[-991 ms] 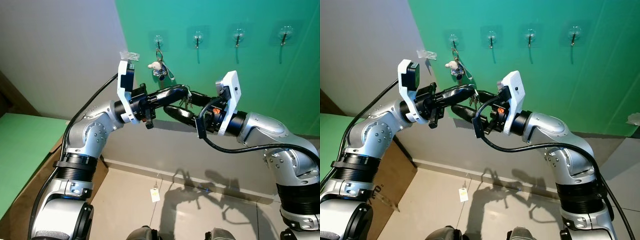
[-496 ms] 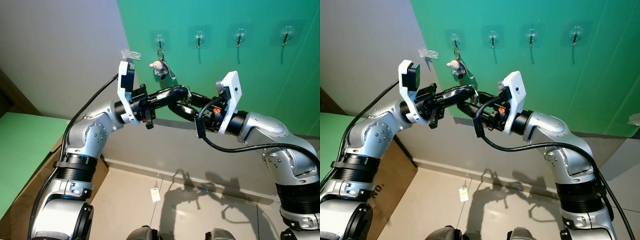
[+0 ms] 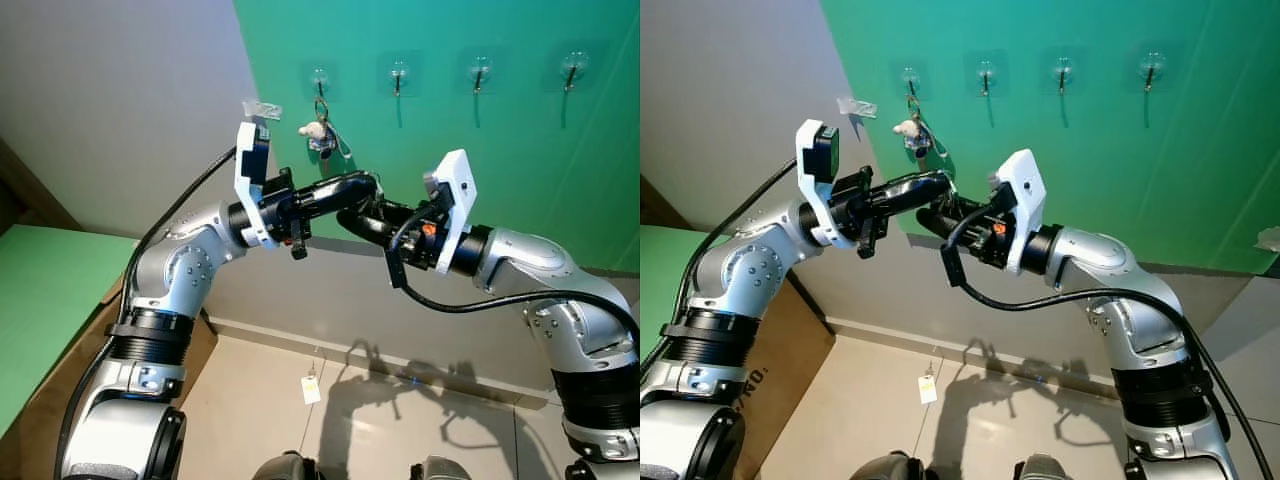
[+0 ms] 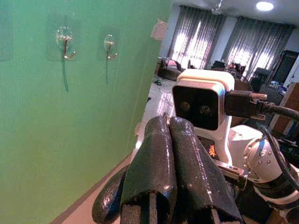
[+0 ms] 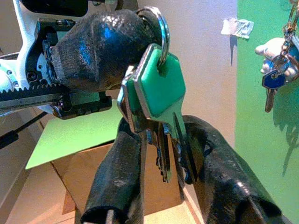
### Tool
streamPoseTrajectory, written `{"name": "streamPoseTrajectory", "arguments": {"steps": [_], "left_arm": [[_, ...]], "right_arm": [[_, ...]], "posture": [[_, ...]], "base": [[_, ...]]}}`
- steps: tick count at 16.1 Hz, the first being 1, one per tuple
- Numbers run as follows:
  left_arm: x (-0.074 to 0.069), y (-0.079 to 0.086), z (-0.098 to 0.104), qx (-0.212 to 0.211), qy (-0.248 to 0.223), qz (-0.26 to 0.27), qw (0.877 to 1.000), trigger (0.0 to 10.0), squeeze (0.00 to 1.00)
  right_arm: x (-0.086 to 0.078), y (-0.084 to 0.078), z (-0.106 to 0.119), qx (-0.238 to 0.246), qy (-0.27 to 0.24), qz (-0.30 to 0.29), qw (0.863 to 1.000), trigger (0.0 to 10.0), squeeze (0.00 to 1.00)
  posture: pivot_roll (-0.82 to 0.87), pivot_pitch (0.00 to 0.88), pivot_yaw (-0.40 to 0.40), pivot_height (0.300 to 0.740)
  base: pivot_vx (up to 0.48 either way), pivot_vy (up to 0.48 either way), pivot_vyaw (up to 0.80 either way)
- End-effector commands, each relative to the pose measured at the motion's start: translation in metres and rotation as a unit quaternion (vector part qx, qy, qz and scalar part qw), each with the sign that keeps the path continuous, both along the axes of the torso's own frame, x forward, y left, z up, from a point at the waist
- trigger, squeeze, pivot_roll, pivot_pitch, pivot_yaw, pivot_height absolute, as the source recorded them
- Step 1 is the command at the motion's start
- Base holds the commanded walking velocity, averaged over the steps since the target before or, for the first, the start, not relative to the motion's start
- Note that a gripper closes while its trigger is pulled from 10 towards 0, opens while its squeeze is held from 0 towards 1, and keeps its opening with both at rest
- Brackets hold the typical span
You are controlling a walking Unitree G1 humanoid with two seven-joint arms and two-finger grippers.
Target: Hang keys on a hook
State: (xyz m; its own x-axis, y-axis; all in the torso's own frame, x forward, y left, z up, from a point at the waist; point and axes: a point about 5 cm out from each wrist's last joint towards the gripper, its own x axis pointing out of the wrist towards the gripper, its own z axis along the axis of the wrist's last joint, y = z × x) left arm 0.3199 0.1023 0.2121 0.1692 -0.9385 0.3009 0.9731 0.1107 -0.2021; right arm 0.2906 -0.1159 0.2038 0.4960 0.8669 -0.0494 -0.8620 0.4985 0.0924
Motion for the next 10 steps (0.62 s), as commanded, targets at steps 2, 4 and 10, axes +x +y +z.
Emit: {"name": "streamPoseTrajectory", "arguments": {"steps": [2, 4, 10], "left_arm": [[-0.0006, 0.0034, 0.0021, 0.015, -0.014, 0.009, 1.000, 0.0, 0.00], [-0.0014, 0.0035, 0.0011, 0.017, -0.014, 0.008, 1.000, 0.0, 0.00], [-0.0046, 0.0029, -0.0042, 0.027, -0.011, 0.003, 1.000, 0.0, 0.00]], "right_arm": [[-0.0005, 0.0024, -0.0001, 0.002, -0.004, 0.009, 1.000, 0.0, 0.00], [0.0005, 0.0021, 0.0010, 0.005, -0.006, 0.007, 1.000, 0.0, 0.00], [0.0052, -0.0003, 0.0060, 0.014, -0.015, -0.009, 1.000, 0.0, 0.00]], "posture": [[-0.24, 0.011, 0.138, 0.717], [-0.24, 0.013, 0.137, 0.717], [-0.24, 0.018, 0.135, 0.717]], "base": [[0.000, 0.000, 0.00], [0.000, 0.000, 0.00], [0.000, 0.000, 0.00]]}}
